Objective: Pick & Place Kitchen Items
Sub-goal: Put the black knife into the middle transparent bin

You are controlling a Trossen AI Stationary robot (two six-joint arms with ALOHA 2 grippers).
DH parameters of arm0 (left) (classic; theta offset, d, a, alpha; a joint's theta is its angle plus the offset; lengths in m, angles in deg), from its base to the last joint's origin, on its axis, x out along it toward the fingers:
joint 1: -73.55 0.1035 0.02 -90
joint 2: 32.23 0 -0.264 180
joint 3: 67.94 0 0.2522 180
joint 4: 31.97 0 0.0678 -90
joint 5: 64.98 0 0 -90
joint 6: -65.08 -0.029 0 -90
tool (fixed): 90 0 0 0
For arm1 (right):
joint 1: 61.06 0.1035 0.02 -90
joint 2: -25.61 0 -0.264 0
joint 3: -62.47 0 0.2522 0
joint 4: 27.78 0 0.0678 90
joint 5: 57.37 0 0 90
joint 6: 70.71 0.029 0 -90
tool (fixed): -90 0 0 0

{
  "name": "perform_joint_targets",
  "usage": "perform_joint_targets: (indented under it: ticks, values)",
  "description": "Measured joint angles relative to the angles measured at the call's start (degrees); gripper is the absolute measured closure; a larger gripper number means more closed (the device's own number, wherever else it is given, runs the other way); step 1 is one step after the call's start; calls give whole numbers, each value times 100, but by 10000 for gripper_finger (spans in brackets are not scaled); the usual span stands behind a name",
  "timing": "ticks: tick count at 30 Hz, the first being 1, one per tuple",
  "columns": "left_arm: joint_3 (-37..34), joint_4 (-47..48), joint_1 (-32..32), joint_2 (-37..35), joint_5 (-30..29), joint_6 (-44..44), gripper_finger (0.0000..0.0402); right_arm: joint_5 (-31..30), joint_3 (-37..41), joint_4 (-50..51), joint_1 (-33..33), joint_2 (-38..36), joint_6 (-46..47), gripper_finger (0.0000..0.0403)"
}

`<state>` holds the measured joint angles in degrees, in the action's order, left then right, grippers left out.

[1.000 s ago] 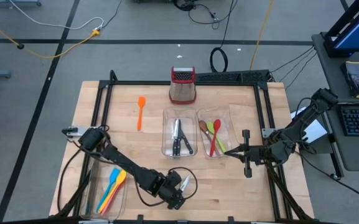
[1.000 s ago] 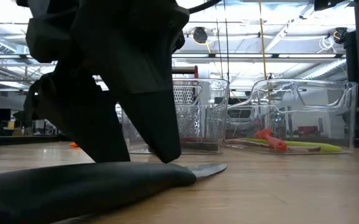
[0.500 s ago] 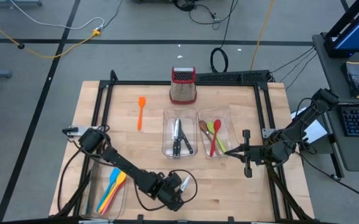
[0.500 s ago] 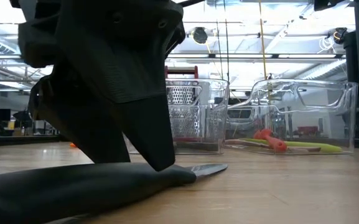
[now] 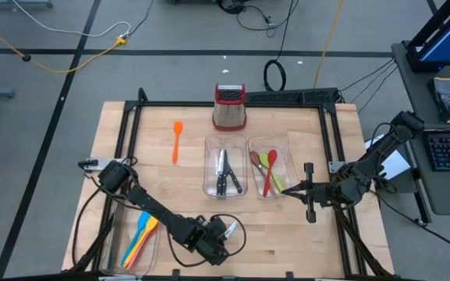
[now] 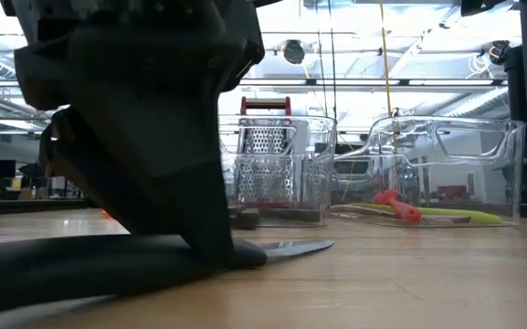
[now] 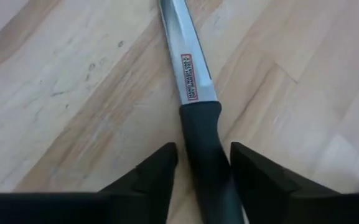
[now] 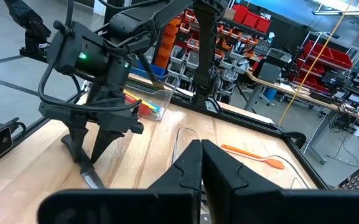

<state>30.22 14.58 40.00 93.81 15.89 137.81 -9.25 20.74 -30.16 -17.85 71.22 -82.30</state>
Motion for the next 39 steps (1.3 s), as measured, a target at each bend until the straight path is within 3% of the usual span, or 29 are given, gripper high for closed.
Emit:
perform_joint_targets:
  ticks: [5,12,26,32,36,39]
  values:
    - [0,75,14,0,22,-125,278,0,0,0,0,0,2,403]
    - [0,83,18,0,146,-214,307,0,0,-2,-1,0,2,403]
    - [0,27,-34,0,-98,-411,316,0,0,-2,1,0,2,403]
    - [0,74,-41,0,-260,-642,349,0,0,-3,2,0,2,403]
    - [4,142,-39,0,-316,-846,348,0,0,-2,1,0,44,403]
    - [4,173,-39,0,-401,-866,323,0,0,-2,-1,0,44,403]
